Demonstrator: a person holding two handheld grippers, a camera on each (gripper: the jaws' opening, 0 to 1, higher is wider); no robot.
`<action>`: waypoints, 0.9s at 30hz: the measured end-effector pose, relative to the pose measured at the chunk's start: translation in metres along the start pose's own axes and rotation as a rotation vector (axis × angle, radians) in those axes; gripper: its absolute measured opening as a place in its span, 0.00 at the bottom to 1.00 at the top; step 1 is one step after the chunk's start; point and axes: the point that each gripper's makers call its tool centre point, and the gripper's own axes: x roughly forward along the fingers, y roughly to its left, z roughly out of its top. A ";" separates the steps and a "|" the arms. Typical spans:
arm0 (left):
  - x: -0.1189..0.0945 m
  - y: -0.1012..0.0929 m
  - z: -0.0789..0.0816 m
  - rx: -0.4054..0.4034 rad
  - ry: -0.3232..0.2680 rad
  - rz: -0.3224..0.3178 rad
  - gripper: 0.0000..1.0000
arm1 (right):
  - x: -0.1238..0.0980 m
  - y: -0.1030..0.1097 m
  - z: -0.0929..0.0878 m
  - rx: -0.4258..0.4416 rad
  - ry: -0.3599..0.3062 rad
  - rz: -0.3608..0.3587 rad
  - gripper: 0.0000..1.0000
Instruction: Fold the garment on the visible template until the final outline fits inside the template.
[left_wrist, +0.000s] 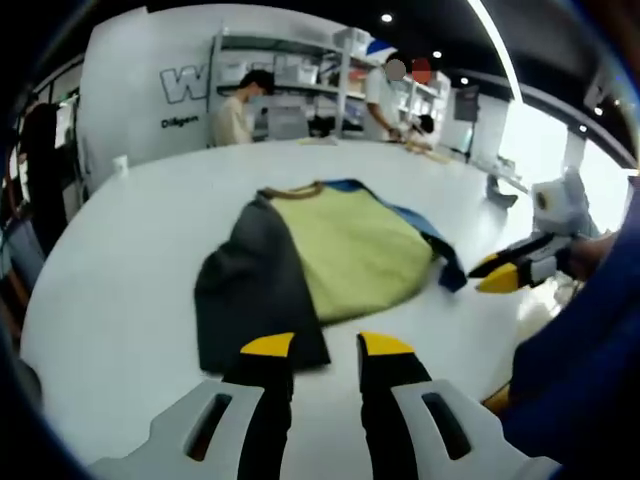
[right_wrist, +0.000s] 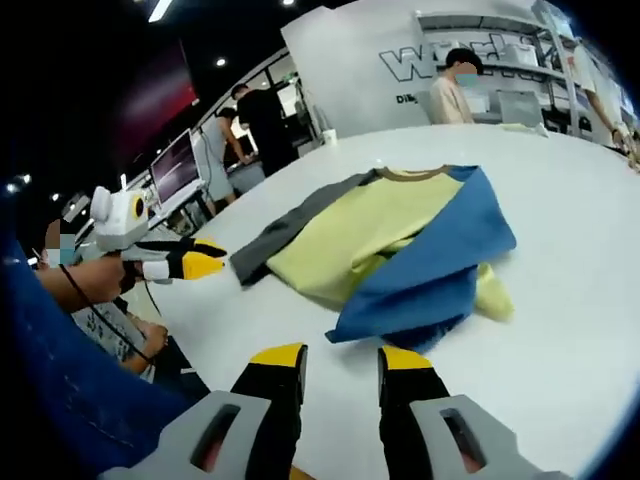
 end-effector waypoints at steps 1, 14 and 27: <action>-0.001 0.000 0.000 -0.001 0.001 -0.003 0.23 | 0.001 0.000 0.000 0.003 -0.002 -0.006 0.26; -0.009 0.010 -0.001 -0.009 -0.019 -0.016 0.23 | 0.018 0.006 0.000 0.287 -0.022 -0.037 0.25; -0.012 0.020 -0.002 -0.016 -0.026 -0.014 0.23 | 0.026 -0.004 0.003 0.407 -0.057 -0.088 0.08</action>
